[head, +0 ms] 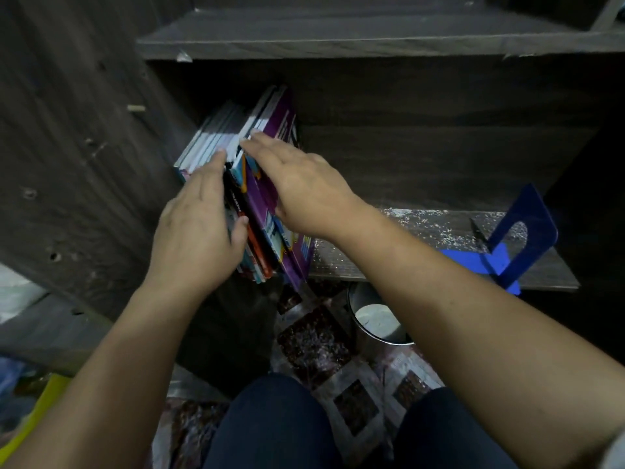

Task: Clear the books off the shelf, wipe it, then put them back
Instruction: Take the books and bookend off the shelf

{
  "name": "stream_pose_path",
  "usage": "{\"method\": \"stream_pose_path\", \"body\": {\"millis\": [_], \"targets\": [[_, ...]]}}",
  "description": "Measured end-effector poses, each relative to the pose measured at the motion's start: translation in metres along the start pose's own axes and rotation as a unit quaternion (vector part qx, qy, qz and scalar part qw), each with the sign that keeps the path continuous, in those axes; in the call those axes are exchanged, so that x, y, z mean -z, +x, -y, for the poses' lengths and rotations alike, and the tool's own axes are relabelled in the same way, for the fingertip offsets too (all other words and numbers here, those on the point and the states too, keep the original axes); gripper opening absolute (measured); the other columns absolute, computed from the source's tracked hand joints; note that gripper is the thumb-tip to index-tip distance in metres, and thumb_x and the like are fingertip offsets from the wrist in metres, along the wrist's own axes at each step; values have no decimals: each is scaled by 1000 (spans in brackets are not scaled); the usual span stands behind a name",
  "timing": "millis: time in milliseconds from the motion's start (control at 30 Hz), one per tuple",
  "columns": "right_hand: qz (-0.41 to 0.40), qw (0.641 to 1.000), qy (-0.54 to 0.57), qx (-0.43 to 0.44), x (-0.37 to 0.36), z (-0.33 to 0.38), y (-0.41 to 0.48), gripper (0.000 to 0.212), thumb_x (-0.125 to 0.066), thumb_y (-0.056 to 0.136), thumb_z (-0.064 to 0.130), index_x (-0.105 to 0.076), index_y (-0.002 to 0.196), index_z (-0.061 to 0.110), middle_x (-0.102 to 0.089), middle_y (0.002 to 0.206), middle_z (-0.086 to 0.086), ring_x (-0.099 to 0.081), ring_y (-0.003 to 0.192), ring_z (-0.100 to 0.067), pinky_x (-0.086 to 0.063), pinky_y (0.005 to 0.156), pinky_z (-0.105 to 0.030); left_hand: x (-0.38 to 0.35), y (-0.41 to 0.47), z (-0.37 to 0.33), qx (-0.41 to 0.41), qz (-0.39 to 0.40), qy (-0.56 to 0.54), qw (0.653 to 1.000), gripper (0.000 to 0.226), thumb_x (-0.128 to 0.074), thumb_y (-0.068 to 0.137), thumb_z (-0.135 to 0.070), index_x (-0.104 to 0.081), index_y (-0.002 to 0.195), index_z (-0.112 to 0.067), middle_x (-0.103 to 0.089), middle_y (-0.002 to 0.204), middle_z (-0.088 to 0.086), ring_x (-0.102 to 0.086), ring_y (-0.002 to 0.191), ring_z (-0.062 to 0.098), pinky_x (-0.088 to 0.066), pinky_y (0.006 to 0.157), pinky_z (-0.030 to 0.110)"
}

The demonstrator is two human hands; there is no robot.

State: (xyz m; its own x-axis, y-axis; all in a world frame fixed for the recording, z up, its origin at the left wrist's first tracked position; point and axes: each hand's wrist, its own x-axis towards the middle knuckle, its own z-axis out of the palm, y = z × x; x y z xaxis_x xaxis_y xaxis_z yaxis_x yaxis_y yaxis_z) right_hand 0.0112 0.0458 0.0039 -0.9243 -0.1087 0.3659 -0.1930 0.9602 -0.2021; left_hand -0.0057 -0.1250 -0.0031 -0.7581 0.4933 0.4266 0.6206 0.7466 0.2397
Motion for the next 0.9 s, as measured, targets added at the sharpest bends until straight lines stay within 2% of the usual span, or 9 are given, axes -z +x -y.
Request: {"method": "stream_pose_path", "body": {"millis": [200,267,333,467,567,633,767,800,900], "targets": [[-13,1000,-12,-10,2,-9,5,75,-62,83,2,-28,146,22,-8,162,-1,-11,148,-21,-19,117,-45,4,3,-4,-3,1,43,999,79,-65,87,-23,-20,151,-14,-35,151,7,-30,141,24,-27,114,52],[-16,1000,9,-10,5,-13,7,69,-63,83,2,-33,142,19,-20,159,-4,-18,146,-22,-21,117,-45,5,4,-4,3,1,46,999,78,-65,86,-22,-22,150,-13,-36,150,7,-31,141,25,-28,113,53],[-14,999,33,-7,6,-16,9,71,-67,80,2,-33,141,17,-30,155,-5,-27,144,-23,-24,115,-43,5,5,-3,11,2,44,999,78,-65,86,-22,-23,150,-13,-37,150,8,-31,141,26,-28,113,53],[-21,999,36,6,4,-17,9,77,-66,75,-5,-33,142,16,-37,151,-1,-40,136,-16,-30,108,-40,3,4,-3,19,2,39,999,79,-66,85,-22,-22,150,-13,-38,149,8,-31,141,25,-27,113,52],[-50,998,43,16,8,-17,6,62,-66,79,1,-41,134,17,-48,139,1,-53,118,-16,-38,97,-35,3,5,-1,25,2,36,999,80,-67,85,-23,-21,150,-14,-38,149,10,-31,141,25,-27,114,50],[-60,997,38,8,11,-20,6,52,-64,84,9,-43,130,17,-51,132,1,-56,106,-18,-36,85,-28,3,5,0,25,1,35,999,81,-67,85,-23,-21,151,-14,-38,149,11,-31,141,26,-27,114,51],[-73,996,-52,20,13,-28,8,60,-61,87,16,-39,141,27,-46,135,-4,-50,110,-26,-42,89,-41,4,6,-1,31,3,42,999,83,-69,84,-24,-20,151,-12,-37,150,11,-31,141,26,-27,114,48],[-70,994,-82,20,14,-30,9,56,-58,89,17,-42,141,28,-46,134,-6,-47,112,-27,-41,90,-43,4,6,-2,33,4,43,999,84,-69,84,-25,-20,151,-11,-36,150,11,-30,141,25,-26,115,48],[-81,986,-141,42,22,-35,14,31,-47,90,20,-61,118,18,-54,125,-13,-46,117,-37,-40,95,-49,4,5,-6,36,12,39,999,87,-71,83,-26,-18,151,-10,-34,150,11,-27,142,26,-26,115,49]]}}
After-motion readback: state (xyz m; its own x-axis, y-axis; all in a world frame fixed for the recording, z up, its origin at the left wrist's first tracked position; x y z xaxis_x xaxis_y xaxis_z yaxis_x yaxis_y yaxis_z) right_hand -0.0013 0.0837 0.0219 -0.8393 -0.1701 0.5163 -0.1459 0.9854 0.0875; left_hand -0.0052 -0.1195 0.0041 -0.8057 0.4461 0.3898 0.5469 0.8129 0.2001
